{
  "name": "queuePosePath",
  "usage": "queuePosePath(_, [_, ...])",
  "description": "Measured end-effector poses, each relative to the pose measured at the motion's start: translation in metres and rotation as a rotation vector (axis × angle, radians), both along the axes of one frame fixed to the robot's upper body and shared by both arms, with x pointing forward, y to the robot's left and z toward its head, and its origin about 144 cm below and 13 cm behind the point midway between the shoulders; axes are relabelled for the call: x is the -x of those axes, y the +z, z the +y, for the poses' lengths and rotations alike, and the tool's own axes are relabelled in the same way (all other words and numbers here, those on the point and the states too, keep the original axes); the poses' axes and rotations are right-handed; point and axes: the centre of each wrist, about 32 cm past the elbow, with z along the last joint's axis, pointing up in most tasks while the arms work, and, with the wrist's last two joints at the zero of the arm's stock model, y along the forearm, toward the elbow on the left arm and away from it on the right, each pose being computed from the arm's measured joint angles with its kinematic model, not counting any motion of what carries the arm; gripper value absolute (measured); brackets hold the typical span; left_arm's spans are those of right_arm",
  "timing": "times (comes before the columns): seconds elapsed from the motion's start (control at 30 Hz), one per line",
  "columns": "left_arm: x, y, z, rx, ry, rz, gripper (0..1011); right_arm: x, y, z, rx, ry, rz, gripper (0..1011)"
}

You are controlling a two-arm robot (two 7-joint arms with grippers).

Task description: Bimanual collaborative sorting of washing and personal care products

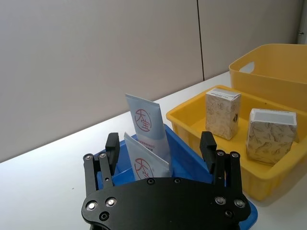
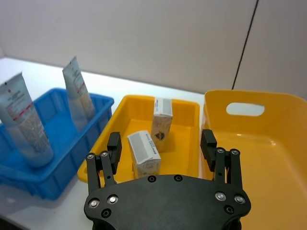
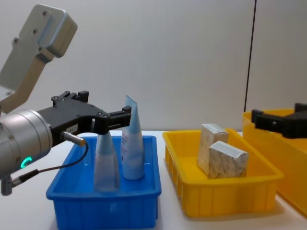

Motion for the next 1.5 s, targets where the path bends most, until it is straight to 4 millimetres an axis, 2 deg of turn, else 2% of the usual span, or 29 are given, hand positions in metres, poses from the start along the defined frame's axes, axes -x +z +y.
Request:
queuePosePath(0.77, [0.000, 0.000, 0.000, 0.000, 0.000, 0.000, 1002, -0.060, 0.009, 0.024, 0.157, 0.024, 0.181, 1004])
queuePosePath(1.5, [0.000, 0.000, 0.000, 0.000, 0.000, 0.000, 1001, -0.091, 0.008, 0.044, 0.200, 0.027, 0.282, 1004])
